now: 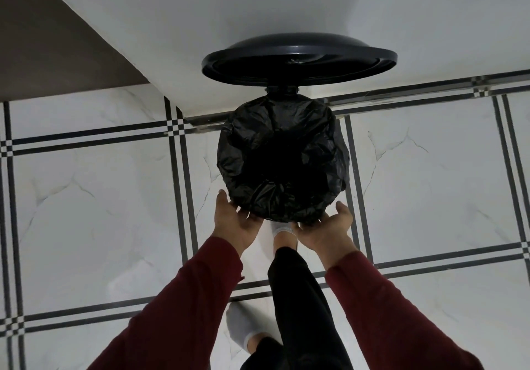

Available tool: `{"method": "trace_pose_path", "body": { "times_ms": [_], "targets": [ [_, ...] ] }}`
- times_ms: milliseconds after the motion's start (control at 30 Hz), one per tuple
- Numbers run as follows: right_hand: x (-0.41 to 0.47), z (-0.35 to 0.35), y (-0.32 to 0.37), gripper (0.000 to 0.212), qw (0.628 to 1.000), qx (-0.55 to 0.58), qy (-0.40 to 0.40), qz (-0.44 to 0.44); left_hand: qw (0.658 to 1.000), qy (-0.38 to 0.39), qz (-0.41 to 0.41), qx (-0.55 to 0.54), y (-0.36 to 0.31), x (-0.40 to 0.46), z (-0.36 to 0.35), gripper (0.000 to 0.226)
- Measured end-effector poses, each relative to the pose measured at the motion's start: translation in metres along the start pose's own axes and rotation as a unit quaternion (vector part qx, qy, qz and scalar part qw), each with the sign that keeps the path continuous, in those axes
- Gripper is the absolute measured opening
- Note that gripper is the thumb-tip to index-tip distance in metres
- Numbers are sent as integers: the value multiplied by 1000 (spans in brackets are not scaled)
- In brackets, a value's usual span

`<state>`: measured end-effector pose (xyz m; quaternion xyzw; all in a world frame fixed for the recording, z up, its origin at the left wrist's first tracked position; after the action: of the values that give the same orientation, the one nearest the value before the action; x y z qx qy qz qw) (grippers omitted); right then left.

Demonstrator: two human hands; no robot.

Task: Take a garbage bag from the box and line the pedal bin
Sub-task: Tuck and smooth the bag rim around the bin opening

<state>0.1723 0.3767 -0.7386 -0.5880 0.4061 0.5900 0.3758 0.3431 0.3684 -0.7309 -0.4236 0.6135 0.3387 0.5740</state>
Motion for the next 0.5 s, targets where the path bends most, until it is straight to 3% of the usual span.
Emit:
{"method": "trace_pose_path", "body": {
  "times_ms": [100, 200, 300, 500],
  "targets": [
    [5, 0, -1, 44, 997, 64, 38, 25, 1000, 5, -4, 16, 1, 4, 2, 50],
    [10, 0, 3, 50, 992, 98, 62, 53, 998, -4, 2, 57, -1, 7, 8, 45],
    [17, 4, 10, 55, 996, 15, 56, 73, 997, -7, 18, 68, -2, 8, 13, 42],
    [24, 15, 23, 18, 977, -208, -7, 51, 1000, -10, 8, 15, 1, 10, 14, 40]
  ]
}}
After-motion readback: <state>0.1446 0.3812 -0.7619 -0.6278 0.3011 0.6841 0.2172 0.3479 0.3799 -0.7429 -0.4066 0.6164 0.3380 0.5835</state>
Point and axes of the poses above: each hand's wrist, its own x-axis towards the middle knuckle, its own z-axis out of the back of the hand, y = z × x, the point moved 6 cm from there along x, towards the middle knuckle, and after that the axes turned 5 degrees about -y, right-handed, at the moved point
